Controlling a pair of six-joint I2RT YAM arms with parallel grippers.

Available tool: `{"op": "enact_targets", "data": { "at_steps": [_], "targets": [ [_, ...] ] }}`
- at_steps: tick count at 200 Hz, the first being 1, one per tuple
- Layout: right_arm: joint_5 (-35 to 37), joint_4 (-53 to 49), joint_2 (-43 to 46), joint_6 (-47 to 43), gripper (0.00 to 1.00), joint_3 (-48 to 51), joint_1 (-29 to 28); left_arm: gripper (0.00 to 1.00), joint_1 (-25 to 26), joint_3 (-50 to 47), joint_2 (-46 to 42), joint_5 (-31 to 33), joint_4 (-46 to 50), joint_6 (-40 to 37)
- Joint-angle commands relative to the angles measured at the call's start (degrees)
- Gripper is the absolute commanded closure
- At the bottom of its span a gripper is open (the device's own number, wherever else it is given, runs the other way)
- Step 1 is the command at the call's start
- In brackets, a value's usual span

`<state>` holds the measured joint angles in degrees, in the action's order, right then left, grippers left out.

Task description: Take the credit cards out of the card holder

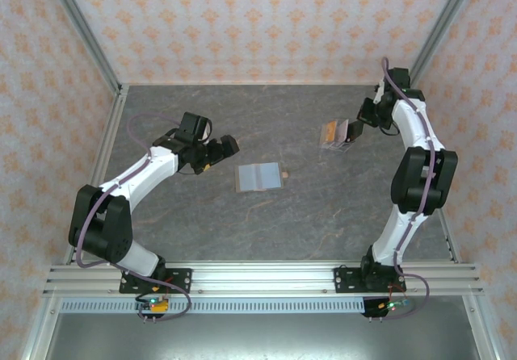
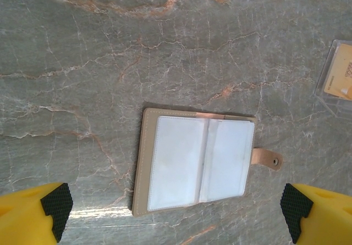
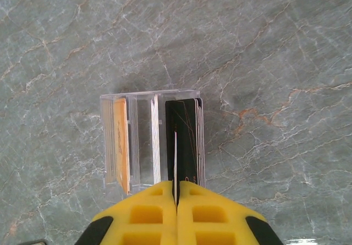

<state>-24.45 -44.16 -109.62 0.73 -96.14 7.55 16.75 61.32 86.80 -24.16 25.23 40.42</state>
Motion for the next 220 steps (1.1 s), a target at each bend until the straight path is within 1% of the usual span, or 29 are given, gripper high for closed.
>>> {"op": "enact_targets", "data": {
  "at_steps": [1, 39, 83, 168, 182, 191, 211, 220],
  "targets": [
    [0.1, -1.4, -1.7, -1.4, 1.0, -1.9, -0.1, 0.0, -0.1, -0.9, -1.4, -1.8, -0.6, 0.3],
    [0.9, 1.0, -3.6, -1.7, 1.0, -2.3, -0.1, 0.0, -0.1, -0.1, -1.6, -2.0, -0.4, 0.4],
    [1.0, 0.6, -5.5, -2.8, 0.99, -3.2, 0.0, 0.0, -0.1, -0.5, -1.6, -3.4, -1.4, 1.4],
    [-1.0, 0.6, -9.1, -3.3, 0.97, -6.7, 0.0, 0.0, 0.0, 0.3, -1.6, -3.8, -0.8, 1.5],
    [-1.2, 0.8, -9.2, -4.1, 0.93, -6.5, -0.1, 0.0, -0.1, 0.2, -1.8, -4.2, -1.2, 1.8],
    [-1.0, 0.8, -9.2, -4.4, 0.89, -6.6, -0.1, 0.0, -0.1, 0.2, -2.0, -4.4, -1.4, 1.9],
    [-1.8, 0.2, -8.9, -4.5, 0.75, -6.7, -0.1, 0.0, 0.0, 0.5, -2.5, -4.1, -0.9, 1.7],
    [-2.2, 0.1, -8.5, -4.1, 0.72, -6.6, -0.1, 0.0, -0.1, 0.6, -2.7, -3.8, -0.5, 1.6]
  ]
}}
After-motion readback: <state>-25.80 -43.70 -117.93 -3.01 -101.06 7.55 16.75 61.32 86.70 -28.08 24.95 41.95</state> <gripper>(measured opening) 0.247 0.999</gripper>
